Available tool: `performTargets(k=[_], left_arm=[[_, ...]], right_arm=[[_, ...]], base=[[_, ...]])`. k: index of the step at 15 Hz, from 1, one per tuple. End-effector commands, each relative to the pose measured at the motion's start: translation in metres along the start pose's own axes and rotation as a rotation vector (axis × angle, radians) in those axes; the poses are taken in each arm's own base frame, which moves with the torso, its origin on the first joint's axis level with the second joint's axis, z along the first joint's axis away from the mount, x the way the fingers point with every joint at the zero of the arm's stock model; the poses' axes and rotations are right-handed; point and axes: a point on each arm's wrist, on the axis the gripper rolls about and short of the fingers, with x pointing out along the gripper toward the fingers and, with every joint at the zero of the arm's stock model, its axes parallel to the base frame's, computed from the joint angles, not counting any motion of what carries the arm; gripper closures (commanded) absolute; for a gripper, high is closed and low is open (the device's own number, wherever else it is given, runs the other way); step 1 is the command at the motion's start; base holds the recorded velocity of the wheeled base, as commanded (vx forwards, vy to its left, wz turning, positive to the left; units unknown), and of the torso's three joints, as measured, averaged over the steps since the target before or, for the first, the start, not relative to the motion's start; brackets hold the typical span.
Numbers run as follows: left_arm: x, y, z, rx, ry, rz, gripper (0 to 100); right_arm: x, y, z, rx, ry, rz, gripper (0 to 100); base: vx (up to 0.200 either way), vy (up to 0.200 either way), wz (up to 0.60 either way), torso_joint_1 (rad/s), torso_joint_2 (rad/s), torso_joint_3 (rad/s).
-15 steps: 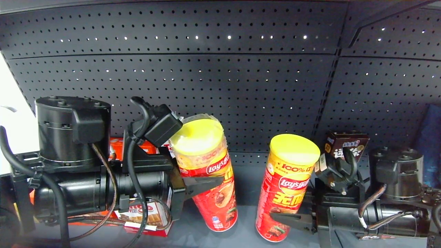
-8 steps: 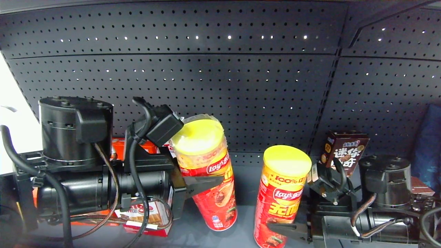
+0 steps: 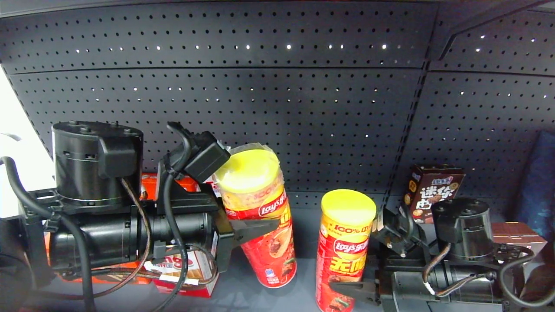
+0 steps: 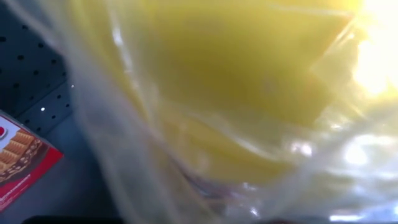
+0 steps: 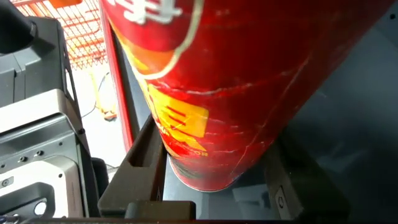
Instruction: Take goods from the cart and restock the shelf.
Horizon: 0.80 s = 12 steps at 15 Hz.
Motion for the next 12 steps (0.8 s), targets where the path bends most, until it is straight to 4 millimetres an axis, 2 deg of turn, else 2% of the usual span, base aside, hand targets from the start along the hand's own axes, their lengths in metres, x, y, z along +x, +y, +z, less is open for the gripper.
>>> performTargets(k=[1, 2, 3, 9, 12], left_arm=[[0.000, 0.000, 0.000, 0.000, 0.000, 0.001, 100], [0.000, 0.000, 0.000, 0.001, -0.001, -0.001, 100], [0.000, 0.000, 0.000, 0.001, -0.001, -0.001, 100], [0.002, 0.000, 0.000, 0.003, -0.001, -0.002, 100], [0.002, 0.001, 0.000, 0.003, 0.000, -0.001, 100]], right_arm=[[0.004, -0.001, -0.004, 0.009, 0.015, 0.003, 100], [0.004, -0.001, -0.004, 0.007, 0.016, 0.005, 100], [0.004, -0.001, -0.004, 0.007, 0.018, 0.007, 0], [-0.009, 0.002, 0.000, -0.005, -0.006, -0.033, 0], [-0.027, 0.008, 0.012, -0.037, -0.062, -0.075, 0]], base=[[0.000, 0.000, 0.00, 0.000, 0.00, 0.000], [0.000, 0.000, 0.00, 0.000, 0.00, 0.000], [0.000, 0.000, 0.00, 0.000, 0.00, 0.000], [0.000, 0.000, 0.00, 0.000, 0.00, 0.000], [0.000, 0.000, 0.00, 0.000, 0.00, 0.000]])
